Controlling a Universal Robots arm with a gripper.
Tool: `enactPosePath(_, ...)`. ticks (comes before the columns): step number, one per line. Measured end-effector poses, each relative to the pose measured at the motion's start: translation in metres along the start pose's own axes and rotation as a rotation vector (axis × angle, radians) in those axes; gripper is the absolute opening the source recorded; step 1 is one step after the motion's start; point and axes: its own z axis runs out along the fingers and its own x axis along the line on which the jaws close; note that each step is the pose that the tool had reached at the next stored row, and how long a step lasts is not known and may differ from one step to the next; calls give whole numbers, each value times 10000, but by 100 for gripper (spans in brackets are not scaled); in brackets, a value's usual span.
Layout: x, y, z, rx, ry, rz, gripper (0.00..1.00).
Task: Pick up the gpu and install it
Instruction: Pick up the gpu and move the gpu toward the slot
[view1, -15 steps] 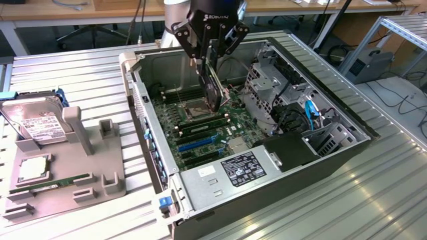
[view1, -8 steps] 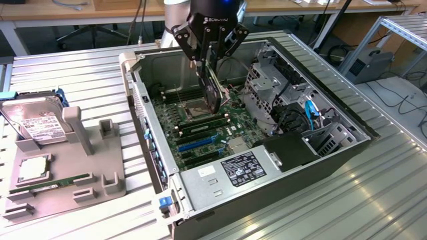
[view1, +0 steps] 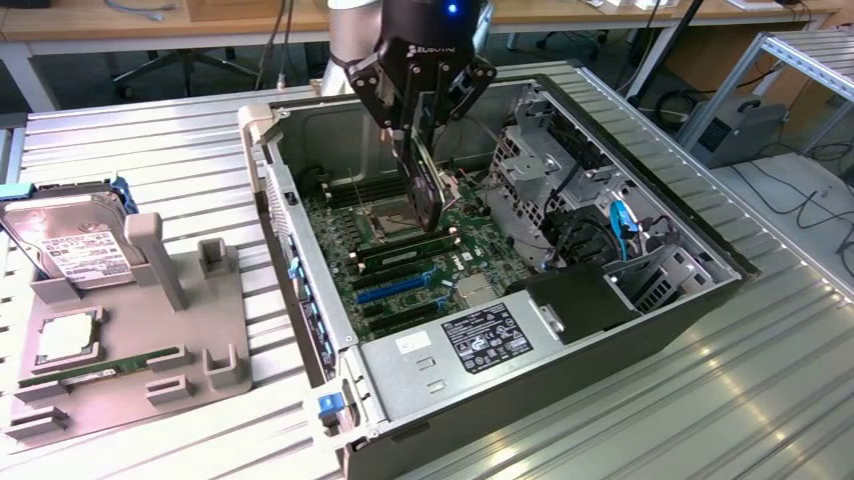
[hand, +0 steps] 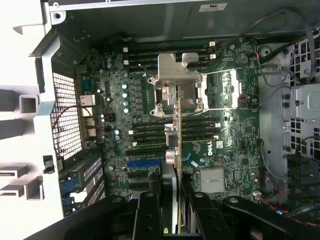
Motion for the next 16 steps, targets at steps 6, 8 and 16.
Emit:
enactPosePath(6,-66,6,27,-1,0,1,27)
enactPosePath(8,-106,9,32,-1,0,0,27)
enactPosePath(16,-292,25,53,-1,0,1,27)
